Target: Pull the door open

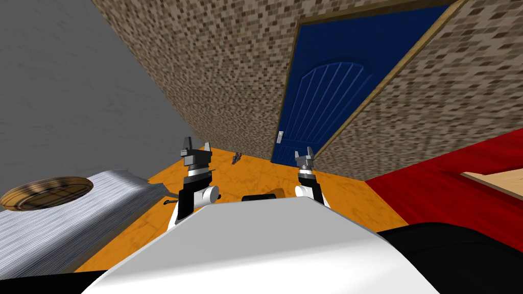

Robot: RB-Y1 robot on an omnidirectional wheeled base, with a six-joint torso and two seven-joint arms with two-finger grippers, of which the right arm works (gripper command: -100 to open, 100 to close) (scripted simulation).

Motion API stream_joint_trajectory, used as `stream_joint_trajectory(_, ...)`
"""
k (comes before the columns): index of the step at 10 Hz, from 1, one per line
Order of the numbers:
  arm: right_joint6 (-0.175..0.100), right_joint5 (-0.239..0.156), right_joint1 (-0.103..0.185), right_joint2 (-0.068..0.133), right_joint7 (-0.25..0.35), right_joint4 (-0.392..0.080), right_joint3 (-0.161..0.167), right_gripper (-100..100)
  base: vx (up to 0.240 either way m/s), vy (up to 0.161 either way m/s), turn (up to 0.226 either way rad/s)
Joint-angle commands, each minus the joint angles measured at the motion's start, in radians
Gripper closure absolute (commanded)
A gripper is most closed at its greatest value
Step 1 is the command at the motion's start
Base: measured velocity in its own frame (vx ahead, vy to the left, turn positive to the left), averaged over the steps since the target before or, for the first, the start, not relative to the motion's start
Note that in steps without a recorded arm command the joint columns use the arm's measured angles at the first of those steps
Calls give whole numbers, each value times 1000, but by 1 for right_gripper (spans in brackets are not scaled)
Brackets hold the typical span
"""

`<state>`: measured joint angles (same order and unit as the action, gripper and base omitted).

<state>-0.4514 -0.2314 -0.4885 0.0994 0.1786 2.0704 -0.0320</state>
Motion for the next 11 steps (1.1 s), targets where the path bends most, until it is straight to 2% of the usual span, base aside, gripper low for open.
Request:
stream_joint_trajectory(1, -6, -30, -5, 5, 28, -15, -4, -100, 141, -16, 85)
stream_joint_trajectory(2, -7, -46, -6, 7, 42, -24, -5, -100, 111, -11, 64)
stream_joint_trajectory(3, -10, -80, -7, 11, 71, -42, -10, -100, 128, 1, 118)
stream_joint_trajectory(11, -22, -220, -14, 27, 191, -116, -27, -100, 102, -13, 80)
